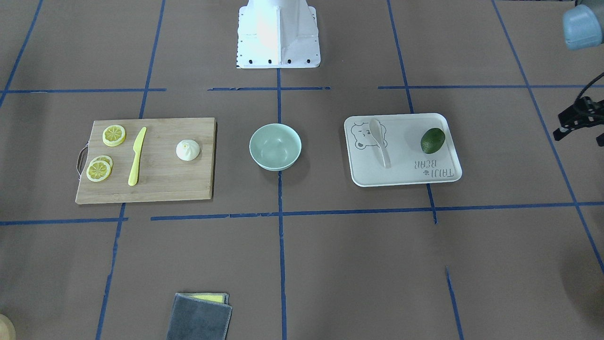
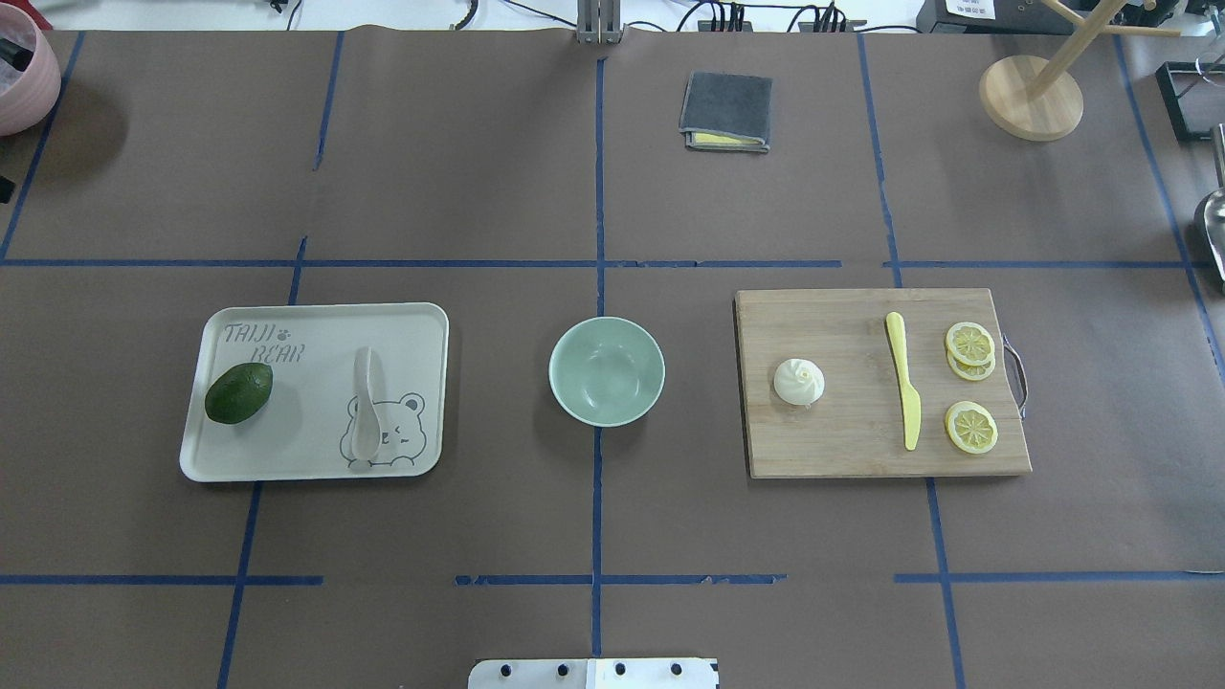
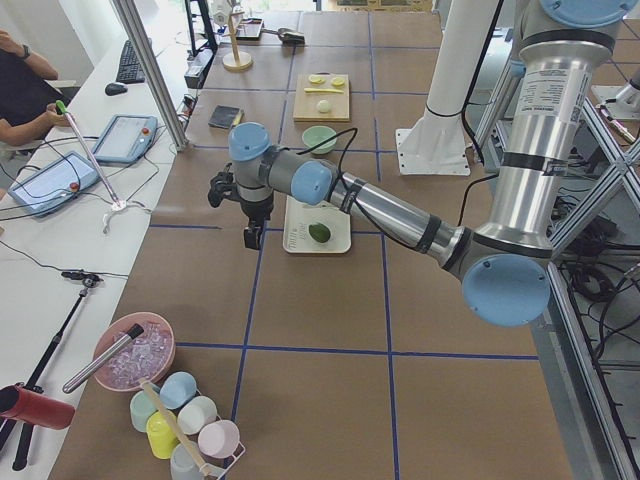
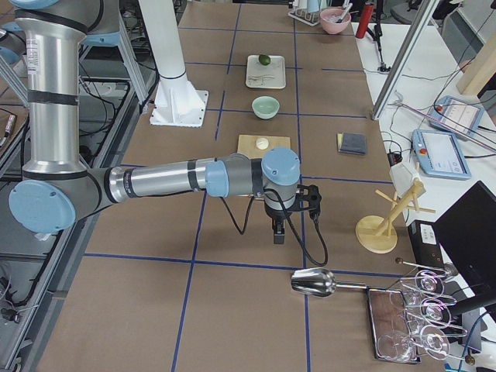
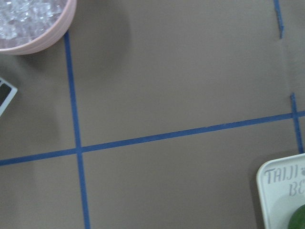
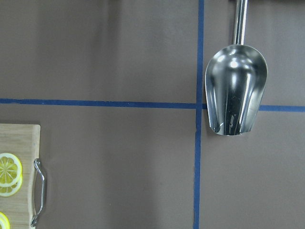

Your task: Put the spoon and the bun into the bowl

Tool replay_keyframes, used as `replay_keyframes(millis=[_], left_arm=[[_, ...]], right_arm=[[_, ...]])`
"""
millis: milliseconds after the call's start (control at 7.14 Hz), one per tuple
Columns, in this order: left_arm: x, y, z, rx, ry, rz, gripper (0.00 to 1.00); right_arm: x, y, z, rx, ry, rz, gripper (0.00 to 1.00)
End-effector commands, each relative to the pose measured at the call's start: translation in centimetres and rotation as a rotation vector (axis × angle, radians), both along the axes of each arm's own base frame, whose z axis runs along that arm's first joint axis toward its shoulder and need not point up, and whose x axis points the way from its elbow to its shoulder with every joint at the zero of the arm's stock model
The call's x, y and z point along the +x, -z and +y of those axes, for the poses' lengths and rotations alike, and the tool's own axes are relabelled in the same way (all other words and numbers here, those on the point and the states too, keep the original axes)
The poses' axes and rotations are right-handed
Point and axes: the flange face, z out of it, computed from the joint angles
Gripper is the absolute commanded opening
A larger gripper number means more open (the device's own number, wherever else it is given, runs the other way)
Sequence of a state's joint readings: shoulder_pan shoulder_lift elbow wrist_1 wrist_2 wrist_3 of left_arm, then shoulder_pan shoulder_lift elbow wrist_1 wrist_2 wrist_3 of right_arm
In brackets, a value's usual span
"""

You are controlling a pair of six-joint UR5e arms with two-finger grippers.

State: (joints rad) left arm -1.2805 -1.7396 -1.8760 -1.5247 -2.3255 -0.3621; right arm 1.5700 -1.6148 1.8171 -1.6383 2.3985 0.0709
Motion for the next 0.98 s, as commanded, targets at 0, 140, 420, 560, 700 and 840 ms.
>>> replay_keyframes(millis=[0,140,420,560,700,840], left_arm=[[8.9,4.5,2.2,-0.073,0.074,0.077,1.00],[13.4,5.3,3.7,-0.078,0.102,0.088,1.00],[21.9,7.2,7.0,-0.148,0.172,0.132,1.00],[25.2,7.6,8.1,-0.152,0.198,0.112,1.00],[27.1,7.4,8.5,-0.154,0.197,0.099,1.00],[28.7,6.8,8.9,-0.148,0.206,0.073,0.98]], right_arm=[[-0.1,1.8,-1.2,0.035,-0.001,-0.004,1.00],[-0.1,1.1,-1.0,0.023,-0.001,-0.002,1.00],[-0.3,1.4,-1.2,0.022,-0.001,-0.002,1.00],[-0.6,2.3,-1.4,0.009,-0.024,-0.011,1.00],[-1.5,4.0,-1.4,0.001,-0.034,-0.051,1.00],[-2.9,5.8,-1.2,-0.023,-0.049,-0.080,1.00]])
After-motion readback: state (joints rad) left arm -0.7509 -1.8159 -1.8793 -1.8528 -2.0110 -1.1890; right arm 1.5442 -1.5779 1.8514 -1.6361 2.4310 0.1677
